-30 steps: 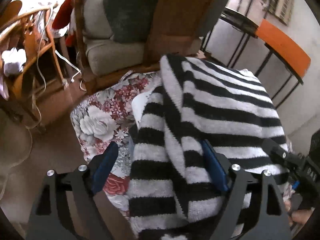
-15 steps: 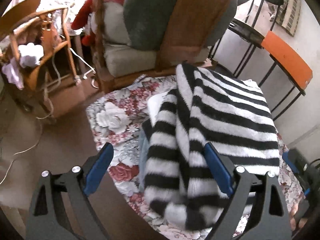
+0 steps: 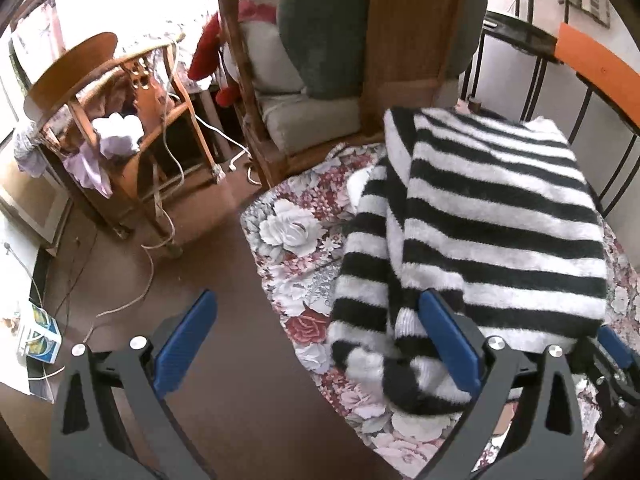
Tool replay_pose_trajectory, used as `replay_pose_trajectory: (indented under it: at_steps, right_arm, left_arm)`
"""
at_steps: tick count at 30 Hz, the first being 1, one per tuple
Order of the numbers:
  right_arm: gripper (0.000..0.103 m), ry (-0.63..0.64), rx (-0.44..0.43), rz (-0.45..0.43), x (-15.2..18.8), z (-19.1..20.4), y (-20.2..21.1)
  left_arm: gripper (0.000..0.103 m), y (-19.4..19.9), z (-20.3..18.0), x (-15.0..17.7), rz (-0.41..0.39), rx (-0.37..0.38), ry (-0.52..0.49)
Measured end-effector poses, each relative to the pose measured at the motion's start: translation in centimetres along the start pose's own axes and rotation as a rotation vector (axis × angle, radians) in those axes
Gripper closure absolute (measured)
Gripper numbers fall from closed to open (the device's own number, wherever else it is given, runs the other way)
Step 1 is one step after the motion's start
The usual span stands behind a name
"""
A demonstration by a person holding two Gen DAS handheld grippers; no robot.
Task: Fold small clothes
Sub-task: 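Set the folded sweater down on the bed and open both grippers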
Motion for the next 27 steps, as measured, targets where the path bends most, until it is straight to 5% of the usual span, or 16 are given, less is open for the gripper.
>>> replay_pose_trajectory:
  at_steps: [10, 15, 21, 27]
  right_arm:
    - [0.006, -0.012, 0.078, -0.15, 4.8, 1.4, 8.8]
    - [0.004, 0.051, 0.205, -0.159, 5.3, 1.8, 12.0]
    - [0.004, 0.041, 0.15, -0.262, 4.3, 3.4, 16.2]
    - [0.004, 0.128, 0.157, -0.254, 3.9, 5.7, 16.5]
  left_arm:
    - [0.004, 7.3, 1.3, 5.3, -0.08, 0.038, 0.02]
    - [0.004, 10.3, 1.6, 7.3, -0.104, 0.047, 0.019]
    - [0.004, 13.8, 2.0, 7.5, -0.143, 0.024, 0.009]
    - [0.004, 16.0, 2.9, 6.7, -0.174, 0.019, 0.03]
Point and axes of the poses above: each gripper's, at about its wrist camera, not at the fingertips, and y roughly against the way its jaws point, z to its left, x to its underside, the point moved 3 cm from there along -y, roughly the way its jaws point, and after that the axes turned 2 degrees about y, right-handed, at the moved point
